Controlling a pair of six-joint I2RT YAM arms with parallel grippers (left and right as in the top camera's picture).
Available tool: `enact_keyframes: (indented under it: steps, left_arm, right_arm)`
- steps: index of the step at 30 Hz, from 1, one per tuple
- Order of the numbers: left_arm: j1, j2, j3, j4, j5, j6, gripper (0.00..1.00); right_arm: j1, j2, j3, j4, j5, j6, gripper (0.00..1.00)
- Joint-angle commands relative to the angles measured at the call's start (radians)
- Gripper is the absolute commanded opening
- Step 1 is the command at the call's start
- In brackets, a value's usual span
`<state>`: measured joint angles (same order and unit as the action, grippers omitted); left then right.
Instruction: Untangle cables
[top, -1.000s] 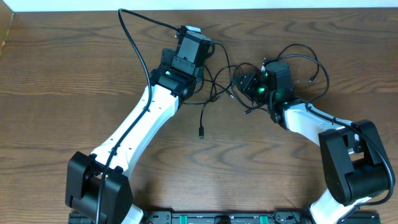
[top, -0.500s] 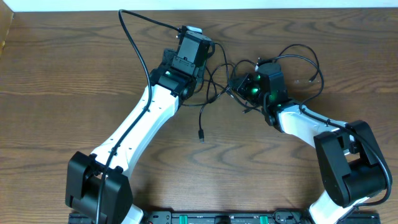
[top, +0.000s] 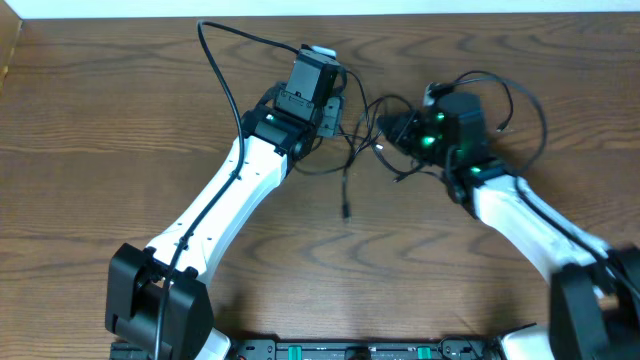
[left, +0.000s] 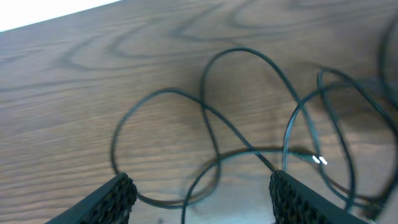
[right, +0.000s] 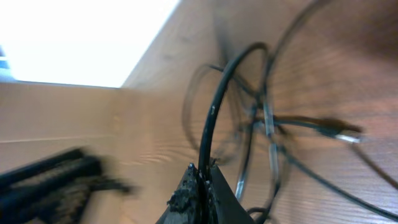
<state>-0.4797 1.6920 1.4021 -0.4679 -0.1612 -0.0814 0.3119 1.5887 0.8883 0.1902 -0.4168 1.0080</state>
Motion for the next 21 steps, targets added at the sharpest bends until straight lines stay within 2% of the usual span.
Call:
enact_keyframes:
  steps: [1, 9, 14, 21]
  left_arm:
    - [0.003, 0.001, 0.009, -0.002, 0.133, -0.006, 0.69]
    - [0.003, 0.001, 0.009, 0.002, 0.385, -0.006, 0.70]
    - [0.003, 0.001, 0.009, 0.001, 0.587, -0.007, 0.69]
    - [0.003, 0.001, 0.009, 0.001, 0.797, -0.007, 0.70]
  right_arm:
    - [-0.034, -0.128, 0.005, -0.029, -0.008, -0.029, 0.01]
    - [-0.071, -0.281, 0.005, -0.048, -0.001, -0.029, 0.01]
    - [-0.099, -0.309, 0.005, -0.039, -0.001, -0.018, 0.01]
    - [-0.118, -0.311, 0.006, 0.031, -0.004, 0.010, 0.01]
